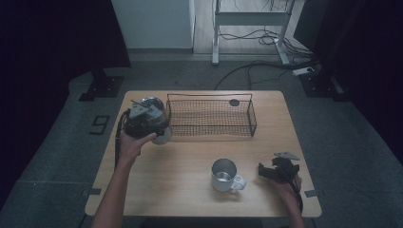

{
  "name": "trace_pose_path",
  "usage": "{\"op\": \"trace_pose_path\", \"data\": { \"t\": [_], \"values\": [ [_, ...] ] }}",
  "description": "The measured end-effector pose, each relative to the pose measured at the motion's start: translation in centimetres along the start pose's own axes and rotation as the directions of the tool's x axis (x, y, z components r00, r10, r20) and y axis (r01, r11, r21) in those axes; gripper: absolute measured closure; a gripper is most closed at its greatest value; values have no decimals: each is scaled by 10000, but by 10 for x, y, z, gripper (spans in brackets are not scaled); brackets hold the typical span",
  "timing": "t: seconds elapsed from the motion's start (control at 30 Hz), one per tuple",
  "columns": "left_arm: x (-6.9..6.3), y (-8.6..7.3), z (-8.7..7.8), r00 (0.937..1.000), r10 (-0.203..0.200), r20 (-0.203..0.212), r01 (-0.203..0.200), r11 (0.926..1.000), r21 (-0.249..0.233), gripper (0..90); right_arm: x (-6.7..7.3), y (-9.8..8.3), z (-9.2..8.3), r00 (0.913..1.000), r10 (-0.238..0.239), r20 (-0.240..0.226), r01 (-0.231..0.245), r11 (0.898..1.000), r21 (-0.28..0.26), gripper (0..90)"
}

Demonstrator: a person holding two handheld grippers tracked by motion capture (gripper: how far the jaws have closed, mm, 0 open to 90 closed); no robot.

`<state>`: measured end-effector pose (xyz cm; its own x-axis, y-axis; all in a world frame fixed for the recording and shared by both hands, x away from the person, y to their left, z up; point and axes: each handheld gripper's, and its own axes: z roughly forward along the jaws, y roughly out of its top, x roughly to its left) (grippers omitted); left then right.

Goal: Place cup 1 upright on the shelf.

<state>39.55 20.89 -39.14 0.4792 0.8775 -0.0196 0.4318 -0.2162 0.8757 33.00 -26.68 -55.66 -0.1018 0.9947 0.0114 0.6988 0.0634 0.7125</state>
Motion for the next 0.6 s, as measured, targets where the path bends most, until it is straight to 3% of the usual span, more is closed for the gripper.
{"op": "trace_pose_path", "data": {
  "t": [0.6],
  "values": [
    [-5,10,19,9994,-236,233,235,9997,35,41,0,0,0,10000,-25,2,25,10000,-10,0]
  ]
}}
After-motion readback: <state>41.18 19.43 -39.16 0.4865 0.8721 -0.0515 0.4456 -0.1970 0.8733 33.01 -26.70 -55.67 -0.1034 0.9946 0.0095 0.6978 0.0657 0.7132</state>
